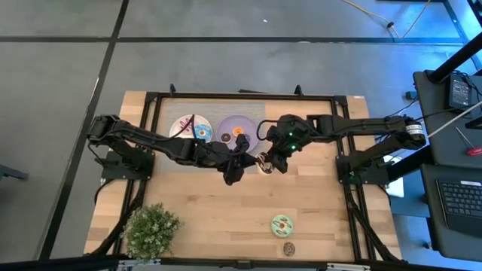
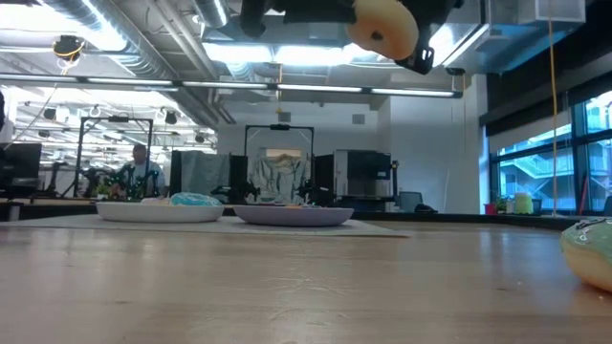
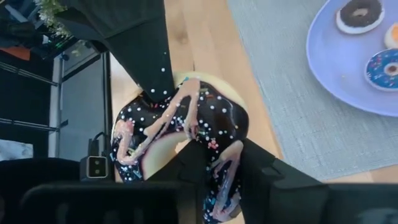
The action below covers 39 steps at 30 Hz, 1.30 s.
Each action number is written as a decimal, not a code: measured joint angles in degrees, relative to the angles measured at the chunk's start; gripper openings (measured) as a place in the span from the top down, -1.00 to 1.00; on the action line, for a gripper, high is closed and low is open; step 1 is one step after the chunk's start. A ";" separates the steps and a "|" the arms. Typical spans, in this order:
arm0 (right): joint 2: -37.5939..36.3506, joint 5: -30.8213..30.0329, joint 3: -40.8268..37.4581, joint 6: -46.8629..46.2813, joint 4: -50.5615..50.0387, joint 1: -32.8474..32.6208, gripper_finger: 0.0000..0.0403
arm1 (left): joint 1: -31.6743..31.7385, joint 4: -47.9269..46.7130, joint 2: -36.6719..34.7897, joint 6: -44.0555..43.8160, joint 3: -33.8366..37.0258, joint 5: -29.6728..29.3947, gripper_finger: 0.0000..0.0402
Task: Pick & Place donuts
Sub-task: Put the large black donut on the white plate
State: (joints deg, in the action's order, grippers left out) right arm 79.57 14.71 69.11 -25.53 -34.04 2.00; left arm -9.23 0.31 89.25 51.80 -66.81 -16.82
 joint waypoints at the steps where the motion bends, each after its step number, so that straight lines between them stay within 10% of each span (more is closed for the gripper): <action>1: 0.00 -0.06 0.00 0.44 0.00 0.00 0.60 | 0.00 -0.09 0.00 0.01 0.00 -0.20 0.88; 15: -4.18 -0.89 3.42 3.17 -5.87 1.09 0.17 | 0.00 -0.57 0.00 -0.16 0.00 -1.76 0.93; 22: -7.25 -11.21 7.28 5.62 -9.84 1.27 0.17 | 0.00 -3.24 -0.15 -6.65 0.00 -5.97 0.93; 39: -6.91 -28.38 8.29 9.79 -16.01 1.27 0.17 | 0.02 -52.79 -13.45 -66.75 2.78 -32.44 0.93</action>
State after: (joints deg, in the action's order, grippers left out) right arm 72.66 -13.67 77.41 -15.74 -50.05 3.27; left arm -9.21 -52.48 75.80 -14.95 -64.02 -49.27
